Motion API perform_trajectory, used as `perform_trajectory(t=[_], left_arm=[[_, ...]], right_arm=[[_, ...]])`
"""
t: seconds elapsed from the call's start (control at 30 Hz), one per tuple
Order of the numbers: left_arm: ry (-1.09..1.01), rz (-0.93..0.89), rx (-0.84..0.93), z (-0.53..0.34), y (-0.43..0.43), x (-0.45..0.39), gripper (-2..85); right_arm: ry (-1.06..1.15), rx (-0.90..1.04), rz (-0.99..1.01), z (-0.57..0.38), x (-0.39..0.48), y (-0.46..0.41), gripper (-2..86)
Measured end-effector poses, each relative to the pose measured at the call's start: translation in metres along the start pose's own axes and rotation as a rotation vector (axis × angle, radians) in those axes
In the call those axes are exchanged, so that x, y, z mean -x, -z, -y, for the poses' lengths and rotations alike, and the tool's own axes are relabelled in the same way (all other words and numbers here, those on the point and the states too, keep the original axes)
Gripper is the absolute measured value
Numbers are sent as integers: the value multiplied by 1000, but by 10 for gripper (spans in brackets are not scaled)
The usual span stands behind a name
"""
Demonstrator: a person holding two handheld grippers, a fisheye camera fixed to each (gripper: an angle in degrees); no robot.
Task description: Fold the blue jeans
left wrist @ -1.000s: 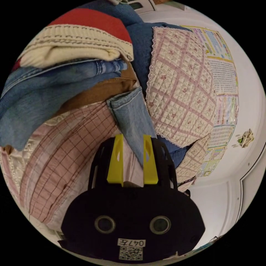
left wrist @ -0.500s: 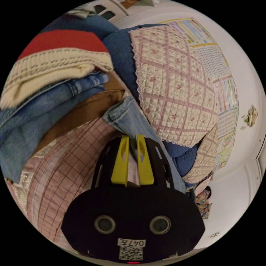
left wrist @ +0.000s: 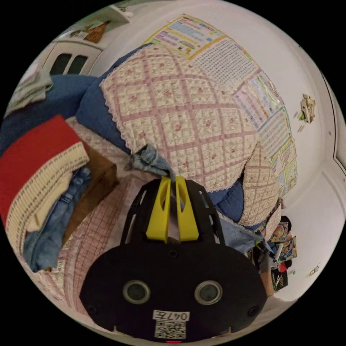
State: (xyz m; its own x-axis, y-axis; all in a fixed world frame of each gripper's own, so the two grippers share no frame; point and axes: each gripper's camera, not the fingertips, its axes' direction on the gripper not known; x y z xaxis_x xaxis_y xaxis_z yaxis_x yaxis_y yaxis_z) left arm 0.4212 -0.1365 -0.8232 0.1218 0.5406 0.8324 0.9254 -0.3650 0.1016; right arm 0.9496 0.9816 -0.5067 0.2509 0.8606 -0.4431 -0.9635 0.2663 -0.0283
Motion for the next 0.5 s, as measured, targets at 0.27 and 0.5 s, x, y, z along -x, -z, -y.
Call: perform_trajectory(t=[0.27, 0.5], left_arm=[[-71, 186, 51, -67, 177, -6, -7], [61, 247, 220, -163, 225, 66, -5]], right_arm=[[150, 66, 116, -150, 14, 39, 85], [-37, 291, 132, -287, -23, -35, 130]])
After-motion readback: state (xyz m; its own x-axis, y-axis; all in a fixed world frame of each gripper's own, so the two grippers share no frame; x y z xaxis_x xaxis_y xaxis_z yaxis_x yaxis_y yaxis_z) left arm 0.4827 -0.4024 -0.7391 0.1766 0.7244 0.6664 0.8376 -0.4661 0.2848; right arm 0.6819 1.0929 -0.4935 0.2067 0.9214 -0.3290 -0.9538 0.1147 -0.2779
